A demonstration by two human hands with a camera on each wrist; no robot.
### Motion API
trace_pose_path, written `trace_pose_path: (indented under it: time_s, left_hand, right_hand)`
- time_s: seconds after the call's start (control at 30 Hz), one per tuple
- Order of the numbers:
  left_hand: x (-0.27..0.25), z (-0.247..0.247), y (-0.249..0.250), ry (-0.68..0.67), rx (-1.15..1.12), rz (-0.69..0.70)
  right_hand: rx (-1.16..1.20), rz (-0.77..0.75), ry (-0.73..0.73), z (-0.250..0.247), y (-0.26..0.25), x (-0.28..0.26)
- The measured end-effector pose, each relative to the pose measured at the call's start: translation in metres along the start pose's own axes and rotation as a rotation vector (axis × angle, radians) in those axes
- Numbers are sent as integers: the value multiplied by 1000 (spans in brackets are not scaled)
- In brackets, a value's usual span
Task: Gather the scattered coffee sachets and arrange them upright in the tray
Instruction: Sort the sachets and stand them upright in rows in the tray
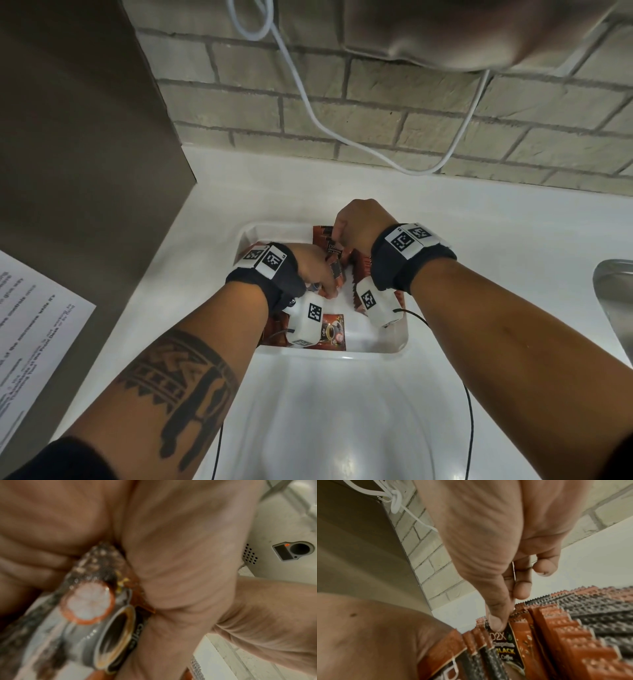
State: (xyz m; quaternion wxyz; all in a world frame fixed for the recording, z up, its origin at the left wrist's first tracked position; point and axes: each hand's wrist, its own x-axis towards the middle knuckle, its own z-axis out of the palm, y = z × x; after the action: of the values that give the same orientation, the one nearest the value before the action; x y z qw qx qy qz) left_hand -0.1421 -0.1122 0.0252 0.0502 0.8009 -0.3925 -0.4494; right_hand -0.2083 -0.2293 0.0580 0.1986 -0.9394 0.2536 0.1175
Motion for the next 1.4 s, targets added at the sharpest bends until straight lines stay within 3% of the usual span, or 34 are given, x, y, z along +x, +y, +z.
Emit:
trace_pose_path:
  time_s: [0.27,0.43,0.5,0.63,0.7,0.87,1.17,1.27,1.4]
  left_hand:
    - [-4,0,-2,-37,-87,-9]
    - [-16,-4,-13,10,-250,1]
    - [-23,-5,-16,32,-379,44]
    - [-35,-1,-18,31,-867,205]
    - [-41,0,-15,22,-931,276]
    - [-49,-1,-19,-15,-957,369]
    - [-60,3,-17,124,-930,406]
    - [-62,-1,-21,172,-882,373]
    - [-67,-9,-37,238,-595,212]
  right_hand:
    - [-30,-55,46,-17,1,-12]
    - [103,-34,153,-35,14,-33]
    - [158,-40,113,-33,18,-41]
    - [319,-48,-28,-22,18,-52]
    - [443,-76,-14,-22,17,-56]
    - [510,-122,62,-29,17,-58]
    - [382,-181,119,-32,10,-62]
    - [345,-178,128,-32,9,-61]
    - [254,-164,195,-35,12,-57]
